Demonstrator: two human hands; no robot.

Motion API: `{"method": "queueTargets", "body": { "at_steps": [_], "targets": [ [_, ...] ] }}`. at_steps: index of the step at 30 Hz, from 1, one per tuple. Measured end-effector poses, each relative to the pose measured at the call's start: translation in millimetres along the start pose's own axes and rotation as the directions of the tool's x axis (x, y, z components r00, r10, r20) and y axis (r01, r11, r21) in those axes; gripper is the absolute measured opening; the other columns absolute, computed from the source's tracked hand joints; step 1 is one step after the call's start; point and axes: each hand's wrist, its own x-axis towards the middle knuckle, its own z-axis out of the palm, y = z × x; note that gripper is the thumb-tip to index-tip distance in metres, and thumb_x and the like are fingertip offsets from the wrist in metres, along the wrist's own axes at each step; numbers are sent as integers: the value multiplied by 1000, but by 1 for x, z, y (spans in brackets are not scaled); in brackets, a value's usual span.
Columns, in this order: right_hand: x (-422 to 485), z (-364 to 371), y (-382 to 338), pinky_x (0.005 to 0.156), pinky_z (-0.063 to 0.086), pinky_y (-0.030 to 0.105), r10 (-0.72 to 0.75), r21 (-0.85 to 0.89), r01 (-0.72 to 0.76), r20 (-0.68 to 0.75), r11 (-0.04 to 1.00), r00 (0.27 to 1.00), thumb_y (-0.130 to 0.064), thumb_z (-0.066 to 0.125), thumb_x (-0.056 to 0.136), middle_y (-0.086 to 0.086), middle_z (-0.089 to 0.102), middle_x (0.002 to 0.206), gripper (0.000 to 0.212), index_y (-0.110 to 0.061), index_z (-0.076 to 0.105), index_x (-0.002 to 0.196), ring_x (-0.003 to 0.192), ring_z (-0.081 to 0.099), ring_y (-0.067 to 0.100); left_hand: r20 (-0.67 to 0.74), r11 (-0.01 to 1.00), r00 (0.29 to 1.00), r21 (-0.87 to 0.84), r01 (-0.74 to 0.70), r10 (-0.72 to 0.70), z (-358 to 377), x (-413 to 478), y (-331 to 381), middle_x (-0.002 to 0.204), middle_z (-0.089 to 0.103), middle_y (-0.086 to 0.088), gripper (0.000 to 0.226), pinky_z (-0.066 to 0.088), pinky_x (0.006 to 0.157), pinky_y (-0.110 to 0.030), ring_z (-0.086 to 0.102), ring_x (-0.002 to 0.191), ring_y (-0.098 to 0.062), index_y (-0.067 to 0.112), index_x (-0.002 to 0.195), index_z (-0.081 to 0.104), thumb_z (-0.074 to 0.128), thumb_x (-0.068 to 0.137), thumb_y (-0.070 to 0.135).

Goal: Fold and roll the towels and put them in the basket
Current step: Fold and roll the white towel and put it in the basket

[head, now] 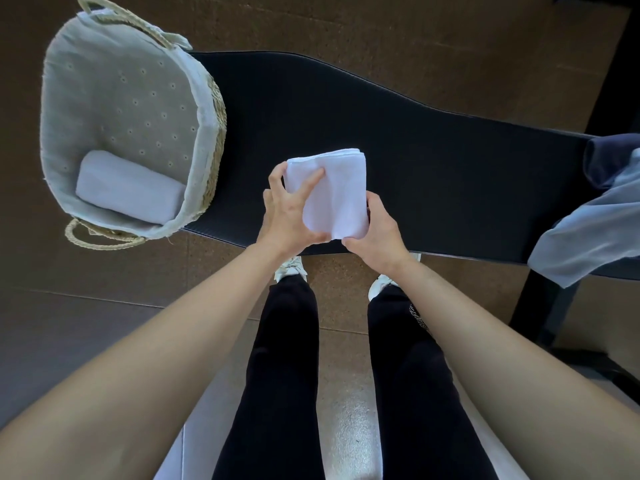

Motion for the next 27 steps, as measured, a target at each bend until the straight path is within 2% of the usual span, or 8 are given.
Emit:
{"method": "queueTargets", "body": {
  "at_steps": [5,8,11,16,18,20,24,27],
  "targets": [
    [0,6,-2,89,58,39,-131,-99,130,-3,987,991,-12,76,77,-3,55,119,92,-42,30,151,109,57,15,-52,996,998,-82,20,-25,10,3,1,154,11,-4,123,54,99,-53,34,135,-35,48,154,27,96,52,50],
    [-1,5,-4,81,57,37,-190,-206,185,-1,961,982,-20,76,80,4,53,108,98,-46,21,156,97,56,18,-63,995,997,-97,28,-35,11,5,1,151,12,-3,124,56,95,-51,37,133,-33,49,153,26,95,51,54],
    [-2,8,-6,70,52,33,-287,-352,266,-9,898,958,-18,75,83,4,46,101,100,-35,17,162,83,53,21,-81,990,995,-137,41,-53,11,6,4,149,13,-2,124,57,93,-47,40,130,-32,46,153,27,94,49,54],
    [-1,18,-18,63,46,30,-398,-501,383,82,776,914,-14,75,81,4,38,97,98,-23,21,162,77,43,19,-42,945,997,-325,48,-65,9,7,5,146,16,-3,110,60,85,-38,53,113,-19,24,146,37,93,53,42],
    [1,21,-24,61,42,31,-372,-578,362,107,732,922,-13,73,84,3,35,99,96,-26,20,163,80,41,18,-26,902,997,-428,54,-72,6,5,0,144,17,-2,104,59,86,-25,49,120,-11,18,149,35,87,60,26],
    [2,25,-27,60,39,31,-319,-658,316,121,683,940,-11,71,86,3,34,102,97,-30,15,163,84,40,19,-15,819,991,-564,102,-134,2,1,-3,145,19,0,103,54,89,-16,40,132,-16,23,157,24,75,67,24],
    [0,39,-29,61,42,33,-317,-787,320,166,528,934,-18,71,79,7,37,104,106,-28,8,163,85,42,22,100,478,919,-830,288,-382,-2,-2,-5,147,24,4,110,57,99,-46,40,134,-16,35,158,16,83,71,45],
    [0,40,-34,73,48,35,-269,-745,343,225,573,937,-37,64,79,3,34,106,102,-39,1,159,93,39,24,126,444,866,-818,367,-483,-3,7,-5,145,32,1,109,56,100,-47,48,127,-17,31,157,20,85,71,49]
  ]
}}
